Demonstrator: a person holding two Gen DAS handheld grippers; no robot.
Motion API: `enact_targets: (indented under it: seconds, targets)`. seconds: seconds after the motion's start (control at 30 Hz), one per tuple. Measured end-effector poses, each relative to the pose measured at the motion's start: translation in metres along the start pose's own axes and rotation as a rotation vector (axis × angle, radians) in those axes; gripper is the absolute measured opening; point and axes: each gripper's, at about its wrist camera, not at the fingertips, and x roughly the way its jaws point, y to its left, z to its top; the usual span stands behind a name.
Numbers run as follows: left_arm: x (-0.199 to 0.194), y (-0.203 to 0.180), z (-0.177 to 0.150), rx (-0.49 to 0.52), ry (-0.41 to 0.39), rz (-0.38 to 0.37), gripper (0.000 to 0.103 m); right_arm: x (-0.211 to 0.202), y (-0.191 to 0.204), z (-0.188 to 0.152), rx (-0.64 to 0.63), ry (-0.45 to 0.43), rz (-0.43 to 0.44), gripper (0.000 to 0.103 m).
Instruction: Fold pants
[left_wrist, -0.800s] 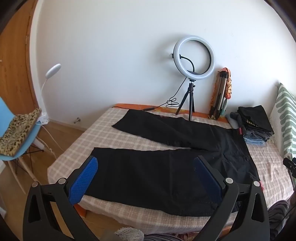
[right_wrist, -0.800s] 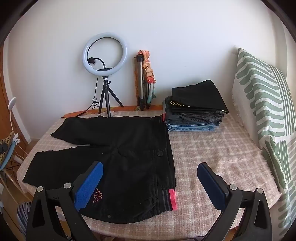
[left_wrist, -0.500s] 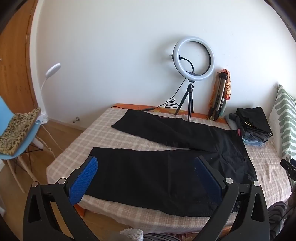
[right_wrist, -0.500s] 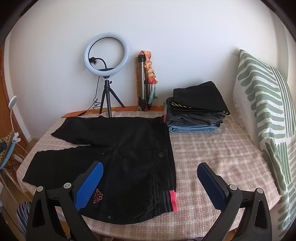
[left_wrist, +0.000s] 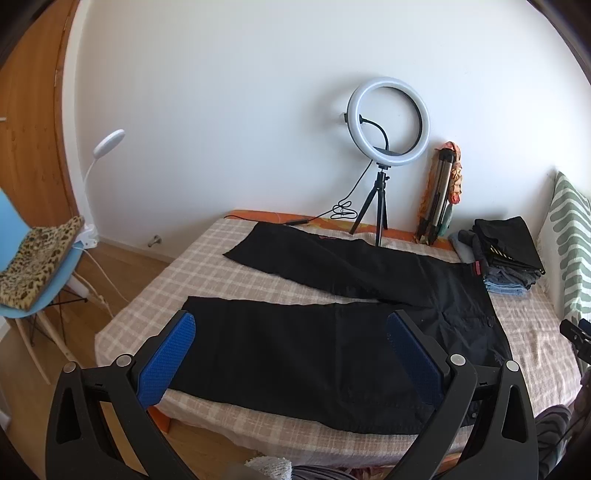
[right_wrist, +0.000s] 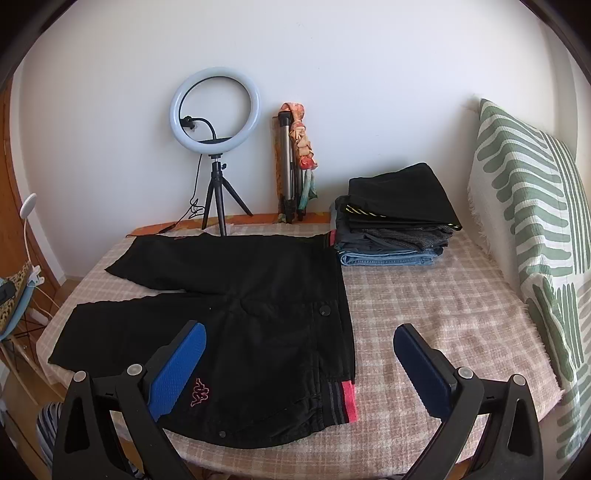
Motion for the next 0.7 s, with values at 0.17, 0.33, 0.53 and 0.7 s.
enact_targets:
  seconds: [0.17,0.33,0.53,0.7]
  targets:
    - [0.0000,-0.0005,-0.0006,0.000,0.001,0.002,0.103,0.0000,0.0008,0.0000,0.004,0.001,0.004,0.103]
    - [0.0004,-0.0011,0.0004,-0.003,0.007,0.002,0.103,-0.0005,0.0006,-0.0001,0.002,-0.002,0.005,0.103]
    - [0.0016,-0.0008,0.0008,-0.004,0.008,0.000,0.103,0.0002,0.0005,0.0000,0.005,0.002,0.009,0.103]
    - [0.0023,-0.0002,0.0007,-0.005,0.007,0.000,0.103,0.0007,0.0002,-0.0005,0.009,0.003,0.015,0.103]
